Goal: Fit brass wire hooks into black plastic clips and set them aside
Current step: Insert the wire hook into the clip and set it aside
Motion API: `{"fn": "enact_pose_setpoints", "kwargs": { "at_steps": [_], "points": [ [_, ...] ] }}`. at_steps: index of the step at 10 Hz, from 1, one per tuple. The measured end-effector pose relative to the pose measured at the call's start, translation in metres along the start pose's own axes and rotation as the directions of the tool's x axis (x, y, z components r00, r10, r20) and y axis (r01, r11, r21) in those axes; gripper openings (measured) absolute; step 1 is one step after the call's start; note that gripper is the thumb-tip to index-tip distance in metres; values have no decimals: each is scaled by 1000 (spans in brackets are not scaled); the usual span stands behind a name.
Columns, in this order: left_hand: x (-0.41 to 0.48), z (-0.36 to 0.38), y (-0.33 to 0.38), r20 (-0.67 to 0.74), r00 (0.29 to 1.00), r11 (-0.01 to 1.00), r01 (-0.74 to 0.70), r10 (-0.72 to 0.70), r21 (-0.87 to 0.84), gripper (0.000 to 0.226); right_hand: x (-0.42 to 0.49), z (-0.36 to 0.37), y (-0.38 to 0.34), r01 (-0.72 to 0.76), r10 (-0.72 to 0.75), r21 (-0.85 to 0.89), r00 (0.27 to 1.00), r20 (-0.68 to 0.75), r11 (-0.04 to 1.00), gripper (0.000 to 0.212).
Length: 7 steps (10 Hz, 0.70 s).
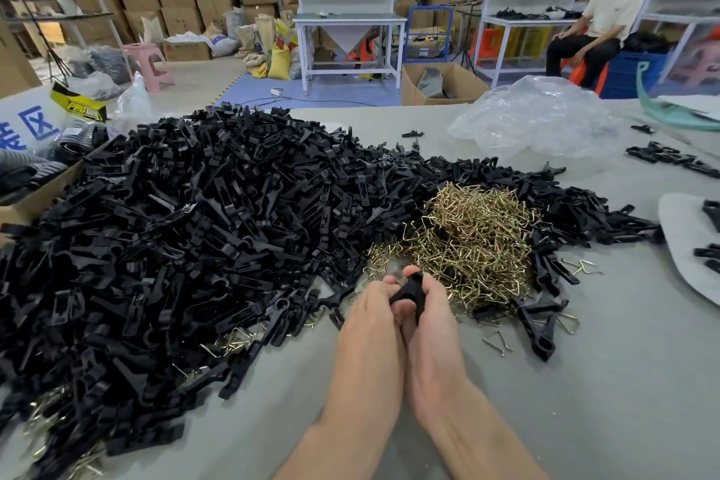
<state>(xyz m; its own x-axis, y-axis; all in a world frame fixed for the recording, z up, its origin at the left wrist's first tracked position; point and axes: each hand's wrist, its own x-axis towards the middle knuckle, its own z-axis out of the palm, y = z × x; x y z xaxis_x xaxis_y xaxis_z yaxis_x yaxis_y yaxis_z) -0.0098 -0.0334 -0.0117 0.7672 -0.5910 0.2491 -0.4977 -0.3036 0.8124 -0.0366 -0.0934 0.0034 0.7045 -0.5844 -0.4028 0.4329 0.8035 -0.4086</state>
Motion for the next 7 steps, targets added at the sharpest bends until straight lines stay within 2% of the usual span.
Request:
{"fn": "enact_pose_setpoints", "kwargs": {
  "at_steps": [1, 2, 3, 4, 5, 6, 7],
  "points": [
    [2, 1, 0, -4, 1000, 999, 27, -27, -41, 24, 1, -6, 4, 31, -30, -8, 997, 74, 999, 24],
    [4, 1, -3, -12, 1000, 998, 21, -21, -58, 9, 1, -6, 2, 9, -10, 12, 996, 92, 1000, 29],
    [6, 0, -6, -25, 1000, 998, -5, 4, -56, 5, 3, -7, -2, -13, 15, -9, 987, 158, 1000, 24],
    [6, -3, -9, -56, 997, 993, -50, 44, -108, 12, 5, -9, -6, 9, 4, -65, 979, 204, 998, 27],
    [7, -8, -10, -90, 994, 982, -79, 64, -174, 22, 7, -11, -10, 95, -53, -148, 963, 265, 984, 30],
    [8, -10, -10, -108, 993, 971, -63, 39, -229, 23, 7, -9, -10, 234, -150, -337, 955, 256, 912, 21],
    [11, -10, -14, -138, 989, 944, -5, -43, -330, 18, 5, -15, -12, 405, -278, -540, 911, 304, 738, 16]
  ]
}}
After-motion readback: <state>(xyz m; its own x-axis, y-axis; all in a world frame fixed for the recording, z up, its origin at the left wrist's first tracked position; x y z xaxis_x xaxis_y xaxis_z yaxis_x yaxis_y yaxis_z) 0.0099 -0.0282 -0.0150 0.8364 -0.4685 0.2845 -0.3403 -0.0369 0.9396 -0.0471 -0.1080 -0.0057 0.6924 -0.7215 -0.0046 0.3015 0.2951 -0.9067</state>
